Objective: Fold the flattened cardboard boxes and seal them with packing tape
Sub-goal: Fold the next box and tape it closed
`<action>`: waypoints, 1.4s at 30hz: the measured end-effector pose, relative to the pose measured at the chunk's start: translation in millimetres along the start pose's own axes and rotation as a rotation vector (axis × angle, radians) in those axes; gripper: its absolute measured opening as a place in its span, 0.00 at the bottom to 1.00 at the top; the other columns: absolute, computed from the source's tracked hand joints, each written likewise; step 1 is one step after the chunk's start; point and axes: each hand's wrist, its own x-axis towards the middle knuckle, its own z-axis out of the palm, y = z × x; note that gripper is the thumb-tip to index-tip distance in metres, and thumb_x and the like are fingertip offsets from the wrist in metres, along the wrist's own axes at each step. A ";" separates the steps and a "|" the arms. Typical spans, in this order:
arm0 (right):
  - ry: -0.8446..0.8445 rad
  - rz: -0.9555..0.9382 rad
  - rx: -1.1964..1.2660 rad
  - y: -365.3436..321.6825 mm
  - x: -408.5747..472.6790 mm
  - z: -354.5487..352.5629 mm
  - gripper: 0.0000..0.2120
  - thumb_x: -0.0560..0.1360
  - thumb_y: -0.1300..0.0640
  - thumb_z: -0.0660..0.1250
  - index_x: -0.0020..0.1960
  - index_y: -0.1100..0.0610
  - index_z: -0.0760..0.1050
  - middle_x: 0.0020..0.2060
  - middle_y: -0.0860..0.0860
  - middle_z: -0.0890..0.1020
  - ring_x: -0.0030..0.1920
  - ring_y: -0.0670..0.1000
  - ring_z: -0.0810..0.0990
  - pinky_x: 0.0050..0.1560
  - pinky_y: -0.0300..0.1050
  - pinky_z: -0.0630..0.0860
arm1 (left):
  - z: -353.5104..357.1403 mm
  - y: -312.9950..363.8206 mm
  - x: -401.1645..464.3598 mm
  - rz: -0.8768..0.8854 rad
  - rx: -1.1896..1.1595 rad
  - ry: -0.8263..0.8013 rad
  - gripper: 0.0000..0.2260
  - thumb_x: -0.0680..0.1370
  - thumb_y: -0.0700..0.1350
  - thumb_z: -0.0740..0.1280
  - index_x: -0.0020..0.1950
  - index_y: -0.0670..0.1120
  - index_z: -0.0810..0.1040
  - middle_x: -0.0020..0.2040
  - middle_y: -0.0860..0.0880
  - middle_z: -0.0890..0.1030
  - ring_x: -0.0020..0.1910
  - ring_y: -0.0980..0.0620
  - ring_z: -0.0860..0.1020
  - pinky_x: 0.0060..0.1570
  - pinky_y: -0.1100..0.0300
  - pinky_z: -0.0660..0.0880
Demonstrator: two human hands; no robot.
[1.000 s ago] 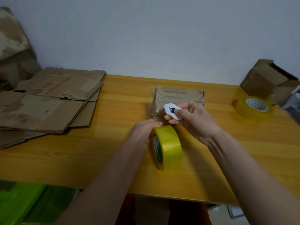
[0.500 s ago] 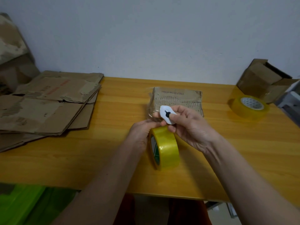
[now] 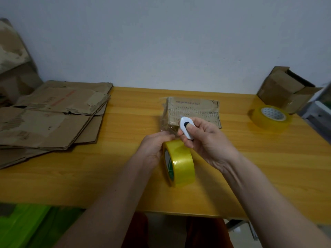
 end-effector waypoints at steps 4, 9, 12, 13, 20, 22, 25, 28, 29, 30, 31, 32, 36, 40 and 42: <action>0.116 -0.054 -0.077 0.4 0.6 -1.6 0.04 0.81 0.63 0.58 0.49 0.57 0.71 0.32 0.49 0.79 0.36 0.47 0.73 0.36 0.37 0.69 | 0.5 0.7 -0.2 -0.016 -0.011 0.033 0.05 0.73 0.32 0.69 0.46 0.39 0.81 0.43 0.42 0.83 0.40 0.48 0.80 0.42 0.60 0.78; 0.222 -0.238 -0.679 5.7 4.2 -9.2 0.05 0.80 0.59 0.61 0.45 0.53 0.71 0.35 0.49 0.78 0.34 0.45 0.73 0.36 0.39 0.70 | -1.6 -1.0 1.8 -0.023 -0.018 0.041 0.16 0.73 0.32 0.71 0.60 0.35 0.78 0.50 0.39 0.83 0.45 0.47 0.81 0.47 0.58 0.79; 0.217 -0.381 -1.158 9.8 10.7 -14.2 0.02 0.78 0.58 0.64 0.47 0.55 0.74 0.38 0.47 0.75 0.37 0.44 0.71 0.37 0.33 0.65 | -2.3 -2.1 1.6 -0.018 -0.043 0.013 0.16 0.73 0.32 0.69 0.61 0.34 0.77 0.51 0.38 0.82 0.43 0.47 0.81 0.46 0.59 0.78; 0.198 -0.426 -1.244 10.1 13.1 -14.7 0.02 0.78 0.59 0.65 0.47 0.57 0.75 0.40 0.48 0.75 0.39 0.44 0.71 0.38 0.33 0.65 | -2.3 -2.3 1.1 -0.015 -0.046 -0.001 0.16 0.74 0.31 0.68 0.61 0.33 0.77 0.52 0.37 0.82 0.43 0.47 0.81 0.45 0.58 0.78; 0.103 -0.511 -1.520 13.3 31.5 -17.5 0.08 0.72 0.63 0.71 0.51 0.62 0.81 0.52 0.54 0.82 0.54 0.53 0.77 0.55 0.43 0.71 | -7.5 -2.3 3.0 -0.011 -0.038 -0.048 0.08 0.75 0.30 0.66 0.51 0.37 0.81 0.43 0.42 0.83 0.38 0.50 0.81 0.39 0.63 0.79; 0.087 -0.509 -1.562 12.7 34.2 -16.6 0.08 0.73 0.62 0.70 0.52 0.61 0.81 0.51 0.54 0.82 0.54 0.53 0.77 0.54 0.42 0.70 | -9.5 -2.4 5.4 -0.014 -0.022 -0.024 0.09 0.74 0.31 0.67 0.53 0.37 0.80 0.45 0.41 0.83 0.41 0.50 0.81 0.42 0.61 0.79; 0.071 -0.491 -1.603 10.0 37.1 -14.1 0.08 0.76 0.60 0.67 0.54 0.59 0.79 0.49 0.55 0.81 0.51 0.53 0.75 0.44 0.42 0.64 | -11.1 -2.6 8.3 -0.031 -0.010 0.019 0.12 0.74 0.32 0.69 0.58 0.36 0.79 0.51 0.39 0.82 0.48 0.47 0.81 0.52 0.56 0.78; 0.041 -0.409 -1.621 6.1 42.8 -10.4 0.08 0.77 0.60 0.66 0.55 0.60 0.77 0.48 0.58 0.80 0.50 0.57 0.76 0.44 0.47 0.66 | -11.0 -1.6 10.1 -0.048 -0.007 0.035 0.07 0.74 0.33 0.69 0.52 0.39 0.80 0.45 0.43 0.83 0.45 0.48 0.81 0.50 0.56 0.78; 0.016 -0.377 -1.626 6.8 45.3 -9.5 0.08 0.77 0.59 0.66 0.54 0.60 0.76 0.48 0.58 0.81 0.50 0.59 0.77 0.45 0.49 0.68 | -11.3 -1.4 11.5 -0.057 -0.003 0.049 0.07 0.75 0.33 0.69 0.52 0.39 0.80 0.44 0.43 0.83 0.46 0.47 0.81 0.50 0.55 0.78; -0.009 -0.352 -1.622 8.2 47.3 -9.0 0.07 0.77 0.59 0.65 0.54 0.60 0.75 0.48 0.59 0.81 0.50 0.60 0.78 0.46 0.50 0.71 | -12.2 -1.6 13.8 -0.067 -0.002 0.069 0.09 0.75 0.34 0.69 0.54 0.38 0.79 0.46 0.42 0.83 0.48 0.46 0.81 0.52 0.53 0.78; -0.029 -0.333 -1.605 9.3 48.2 -8.4 0.07 0.77 0.59 0.65 0.54 0.60 0.75 0.49 0.59 0.81 0.51 0.60 0.78 0.47 0.53 0.73 | -13.7 -1.7 15.6 -0.079 -0.001 0.088 0.10 0.75 0.34 0.69 0.55 0.37 0.79 0.49 0.41 0.82 0.51 0.45 0.80 0.56 0.51 0.77; -0.044 -0.330 -1.573 10.5 48.0 -8.3 0.07 0.78 0.60 0.65 0.55 0.60 0.75 0.50 0.58 0.81 0.51 0.60 0.78 0.49 0.55 0.73 | -15.8 -1.7 16.6 -0.088 0.001 0.096 0.10 0.74 0.35 0.70 0.56 0.38 0.79 0.51 0.40 0.82 0.54 0.44 0.80 0.59 0.49 0.76; -0.007 -0.388 -1.419 5.2 48.2 -5.2 0.15 0.79 0.58 0.62 0.65 0.58 0.72 0.59 0.56 0.79 0.58 0.56 0.77 0.56 0.55 0.73 | -22.3 -1.4 17.8 -0.072 0.004 0.027 0.15 0.75 0.34 0.69 0.61 0.40 0.78 0.55 0.41 0.81 0.56 0.44 0.79 0.62 0.49 0.74; 0.037 -0.408 -1.353 2.2 54.8 -2.9 0.16 0.81 0.57 0.60 0.68 0.57 0.68 0.66 0.54 0.75 0.64 0.55 0.74 0.62 0.51 0.71 | -16.8 -2.1 15.4 -0.054 -0.013 0.032 0.12 0.74 0.33 0.70 0.57 0.38 0.78 0.53 0.40 0.82 0.52 0.45 0.80 0.58 0.51 0.76; 0.045 -0.415 -1.320 0.6 58.8 -0.2 0.16 0.81 0.58 0.59 0.67 0.58 0.68 0.68 0.53 0.73 0.65 0.53 0.72 0.61 0.41 0.68 | -16.3 -1.6 14.4 -0.038 -0.032 0.042 0.13 0.73 0.32 0.70 0.56 0.40 0.76 0.52 0.40 0.82 0.51 0.45 0.81 0.54 0.52 0.78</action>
